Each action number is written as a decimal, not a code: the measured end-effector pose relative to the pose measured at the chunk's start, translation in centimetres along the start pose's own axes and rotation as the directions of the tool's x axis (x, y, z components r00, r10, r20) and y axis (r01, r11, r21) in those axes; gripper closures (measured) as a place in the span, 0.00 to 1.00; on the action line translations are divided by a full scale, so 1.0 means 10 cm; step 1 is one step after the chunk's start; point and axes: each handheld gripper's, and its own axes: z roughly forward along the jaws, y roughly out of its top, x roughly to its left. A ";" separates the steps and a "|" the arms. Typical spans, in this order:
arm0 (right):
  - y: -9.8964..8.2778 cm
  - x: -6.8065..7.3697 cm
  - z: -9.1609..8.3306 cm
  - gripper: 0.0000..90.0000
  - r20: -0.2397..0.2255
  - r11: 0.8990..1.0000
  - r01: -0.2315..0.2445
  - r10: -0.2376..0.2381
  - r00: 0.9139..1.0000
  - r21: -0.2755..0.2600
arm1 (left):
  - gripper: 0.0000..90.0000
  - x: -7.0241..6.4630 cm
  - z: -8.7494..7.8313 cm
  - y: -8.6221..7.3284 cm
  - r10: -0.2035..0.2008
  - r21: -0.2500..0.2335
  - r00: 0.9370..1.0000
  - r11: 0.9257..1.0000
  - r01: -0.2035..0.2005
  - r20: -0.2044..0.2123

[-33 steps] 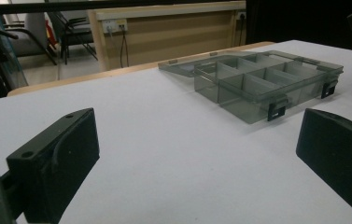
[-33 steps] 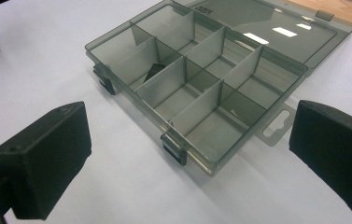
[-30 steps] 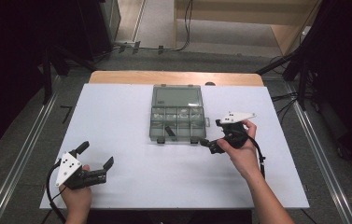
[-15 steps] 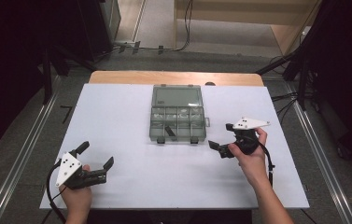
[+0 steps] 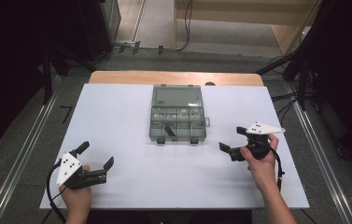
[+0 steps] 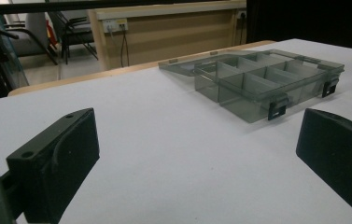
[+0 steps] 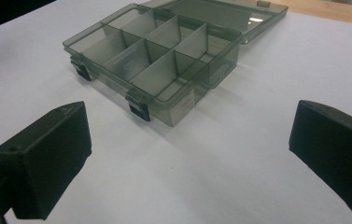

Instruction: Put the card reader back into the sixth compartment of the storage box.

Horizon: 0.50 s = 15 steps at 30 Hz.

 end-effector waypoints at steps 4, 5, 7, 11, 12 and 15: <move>-0.06 -0.04 -0.05 0.00 0.012 1.000 -0.014 0.014 1.000 -0.010 | 0.00 0.00 0.00 0.00 0.001 0.001 1.000 1.000 -0.001 0.000; -0.08 -0.05 -0.07 0.00 0.015 1.000 -0.016 0.016 1.000 -0.014 | 0.00 0.00 0.00 0.00 0.001 0.000 1.000 1.000 -0.001 0.000; -0.10 -0.06 -0.10 0.00 0.021 0.999 -0.022 0.023 1.000 -0.023 | 0.00 0.00 0.00 0.00 0.001 0.001 1.000 1.000 -0.001 -0.001; -0.16 -0.09 -0.16 0.00 0.030 0.999 -0.029 0.030 0.999 -0.037 | 0.00 0.00 0.00 0.00 0.001 0.001 1.000 1.000 -0.001 -0.001; -0.17 -0.09 -0.17 0.00 0.035 0.999 -0.031 0.032 0.999 -0.042 | 0.00 0.00 0.00 0.00 0.000 0.000 1.000 1.000 0.000 -0.001; -0.22 -0.11 -0.21 0.00 0.041 0.998 -0.032 0.034 0.999 -0.054 | 0.00 0.00 0.00 0.00 0.001 0.001 1.000 1.000 -0.001 -0.002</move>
